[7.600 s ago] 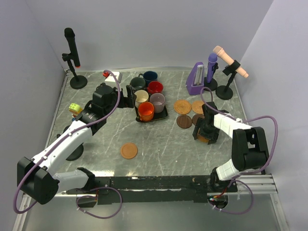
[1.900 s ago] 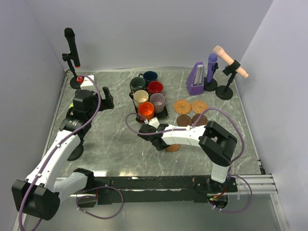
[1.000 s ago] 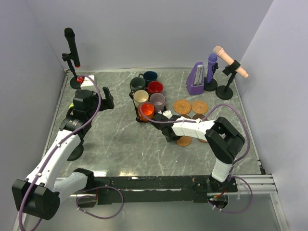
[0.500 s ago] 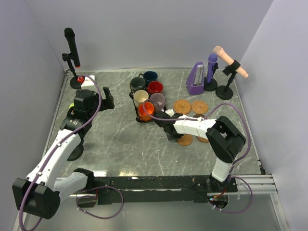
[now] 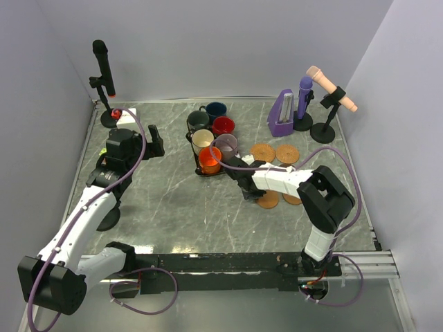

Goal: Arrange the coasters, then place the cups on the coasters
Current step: Move the coaster to the center of the board.

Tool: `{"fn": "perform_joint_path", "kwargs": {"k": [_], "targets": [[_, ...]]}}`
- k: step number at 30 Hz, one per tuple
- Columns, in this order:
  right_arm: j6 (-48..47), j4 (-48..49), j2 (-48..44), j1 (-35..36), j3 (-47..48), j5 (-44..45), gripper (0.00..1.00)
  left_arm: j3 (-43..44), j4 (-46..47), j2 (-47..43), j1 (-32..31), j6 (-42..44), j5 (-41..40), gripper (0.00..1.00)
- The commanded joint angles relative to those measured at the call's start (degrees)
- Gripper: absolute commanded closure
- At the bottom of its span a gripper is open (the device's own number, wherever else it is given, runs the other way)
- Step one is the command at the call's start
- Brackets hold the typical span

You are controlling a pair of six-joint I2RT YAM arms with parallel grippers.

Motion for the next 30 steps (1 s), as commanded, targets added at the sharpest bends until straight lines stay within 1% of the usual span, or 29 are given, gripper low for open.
{"fn": "perform_joint_path", "kwargs": {"k": [1,30], "targets": [[0.5,-1.4,0.6,-1.8,-0.4,0.8,0.98,1.2,2.3,-0.4,0.2,-0.3,0.6,0.03],[0.5,-1.4,2.3,-4.0,0.4,0.4,0.98,1.3,2.3,-0.1,0.2,-0.3,0.7,0.03]]}}
